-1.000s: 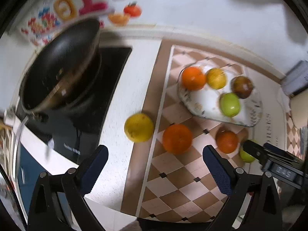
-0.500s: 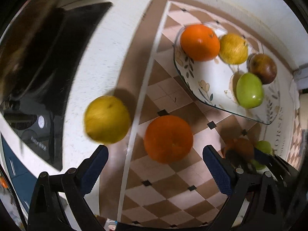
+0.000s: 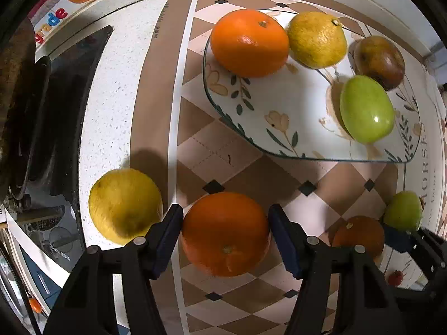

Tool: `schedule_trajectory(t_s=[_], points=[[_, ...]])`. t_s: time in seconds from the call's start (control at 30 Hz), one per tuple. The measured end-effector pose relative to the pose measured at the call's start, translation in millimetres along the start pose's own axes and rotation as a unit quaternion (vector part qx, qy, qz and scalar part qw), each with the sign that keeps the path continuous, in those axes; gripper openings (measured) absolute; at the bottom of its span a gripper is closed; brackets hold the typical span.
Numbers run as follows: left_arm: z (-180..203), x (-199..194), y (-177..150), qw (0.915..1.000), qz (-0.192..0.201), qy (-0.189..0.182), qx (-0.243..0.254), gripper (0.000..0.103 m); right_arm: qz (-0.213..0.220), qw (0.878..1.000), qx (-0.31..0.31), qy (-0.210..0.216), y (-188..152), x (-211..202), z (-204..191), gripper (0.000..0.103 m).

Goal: Organize fruits
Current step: 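Grasp a brown-orange fruit with the right tool while the left tool grasps an orange, then carry both fruits to the plate and set them down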

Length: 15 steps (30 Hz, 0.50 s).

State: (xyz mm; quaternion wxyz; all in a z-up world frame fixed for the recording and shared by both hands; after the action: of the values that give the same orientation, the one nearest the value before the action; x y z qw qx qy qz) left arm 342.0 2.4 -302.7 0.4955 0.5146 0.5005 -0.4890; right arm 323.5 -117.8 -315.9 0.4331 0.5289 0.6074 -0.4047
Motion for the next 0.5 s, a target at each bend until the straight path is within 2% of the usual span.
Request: schedule_trajectory(t_s=[0.27,0.5], points=[[-4.0,-20.4,-40.4,0.9998,0.009,-0.018,-0.007,0.060,-0.014,1.000,-0.012,-0.002,-17.6,-3.9,-6.1,0.060],[-16.2,-8.3,-37.6,0.9992,0.013,-0.034,-0.014,0.064,-0.012,1.000,0.000,0.002,-16.0,-1.0,0.4,0.061]])
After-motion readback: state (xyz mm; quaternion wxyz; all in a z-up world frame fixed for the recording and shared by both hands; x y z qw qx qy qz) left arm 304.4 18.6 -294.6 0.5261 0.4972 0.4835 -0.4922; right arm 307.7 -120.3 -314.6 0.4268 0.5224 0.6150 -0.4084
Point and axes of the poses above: each gripper's, at about its wrist camera, not at the fingertips, and x roughly the way its jaws point, z to its right, y to its top, the point moved 3 cm from there along x, roughly the way its jaws point, and after that the axes turned 3 degrees about -x, right-handed, at the moved point
